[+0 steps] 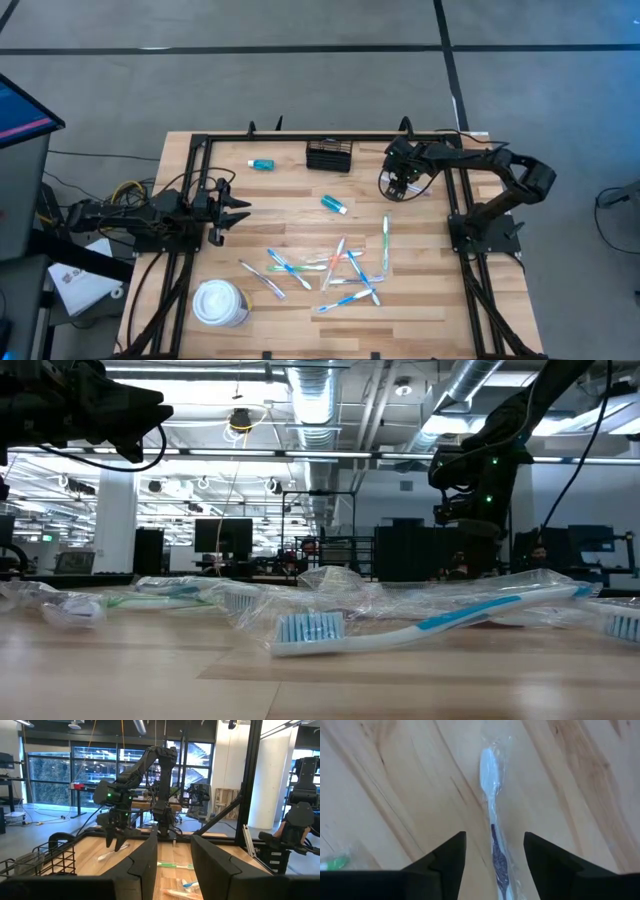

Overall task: Pick & Place toothbrushing station
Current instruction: Put the purple toothbrush into the mesh organizer

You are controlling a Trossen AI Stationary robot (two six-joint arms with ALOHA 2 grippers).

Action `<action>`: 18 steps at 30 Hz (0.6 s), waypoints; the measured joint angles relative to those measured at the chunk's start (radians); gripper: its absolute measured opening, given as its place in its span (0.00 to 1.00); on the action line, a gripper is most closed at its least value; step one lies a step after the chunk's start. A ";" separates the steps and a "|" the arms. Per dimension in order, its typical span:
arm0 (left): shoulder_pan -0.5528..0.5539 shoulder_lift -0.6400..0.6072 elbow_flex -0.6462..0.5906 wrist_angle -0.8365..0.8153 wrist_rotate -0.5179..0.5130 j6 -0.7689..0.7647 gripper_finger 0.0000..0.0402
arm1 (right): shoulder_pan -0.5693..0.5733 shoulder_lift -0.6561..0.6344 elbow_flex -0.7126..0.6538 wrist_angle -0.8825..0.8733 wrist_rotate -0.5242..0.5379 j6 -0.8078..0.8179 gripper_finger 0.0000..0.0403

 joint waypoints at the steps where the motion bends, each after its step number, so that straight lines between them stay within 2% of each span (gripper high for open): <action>1: 0.000 0.000 0.000 0.000 0.000 0.000 0.28 | 0.000 0.000 0.000 0.000 0.000 0.004 0.46; 18: 0.000 0.000 0.000 0.000 0.000 -0.007 0.28 | -0.005 0.000 -0.018 0.001 0.000 0.008 0.46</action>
